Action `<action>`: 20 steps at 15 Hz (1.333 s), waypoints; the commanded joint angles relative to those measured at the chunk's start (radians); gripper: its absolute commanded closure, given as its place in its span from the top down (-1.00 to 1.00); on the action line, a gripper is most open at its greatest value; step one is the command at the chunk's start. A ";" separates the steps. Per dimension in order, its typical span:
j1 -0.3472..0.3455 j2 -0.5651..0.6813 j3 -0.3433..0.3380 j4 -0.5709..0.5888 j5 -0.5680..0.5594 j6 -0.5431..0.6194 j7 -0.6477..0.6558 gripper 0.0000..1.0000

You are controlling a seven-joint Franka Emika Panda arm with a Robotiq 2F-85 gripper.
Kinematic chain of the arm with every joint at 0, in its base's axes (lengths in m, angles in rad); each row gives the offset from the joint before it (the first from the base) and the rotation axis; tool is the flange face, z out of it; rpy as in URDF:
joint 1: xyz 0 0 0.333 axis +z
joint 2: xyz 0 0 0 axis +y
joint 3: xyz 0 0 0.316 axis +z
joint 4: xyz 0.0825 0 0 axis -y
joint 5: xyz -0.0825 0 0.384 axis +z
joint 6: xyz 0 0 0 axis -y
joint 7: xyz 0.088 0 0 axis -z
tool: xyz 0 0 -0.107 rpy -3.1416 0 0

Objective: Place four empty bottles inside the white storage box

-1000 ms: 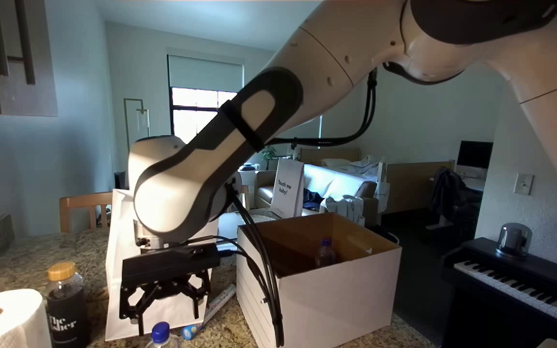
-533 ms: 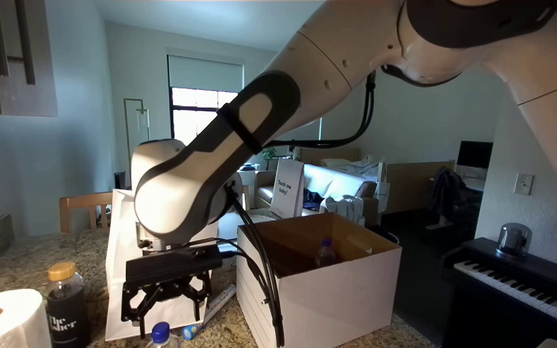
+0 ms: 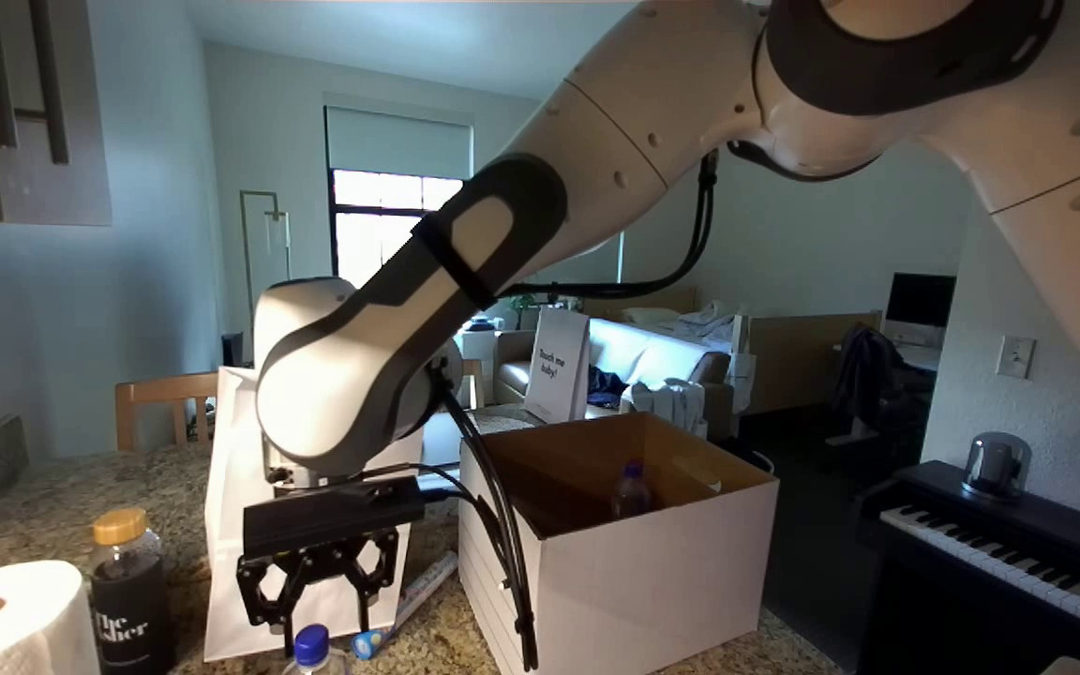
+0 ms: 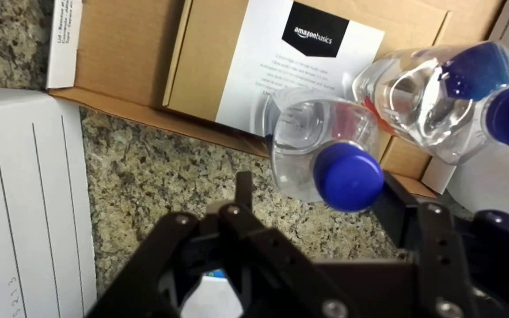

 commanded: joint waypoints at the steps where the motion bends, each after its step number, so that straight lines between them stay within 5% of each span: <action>1: 0.002 0.022 0.003 0.024 0.044 0.001 -0.071 -0.19; 5: 0.007 0.026 0.000 0.030 0.068 -0.007 -0.086 -0.71; 12: 0.002 -0.020 0.005 0.005 0.129 -0.028 -0.072 -0.74; 20: 0.068 -0.329 -0.018 -0.021 0.032 -0.339 0.173 -0.73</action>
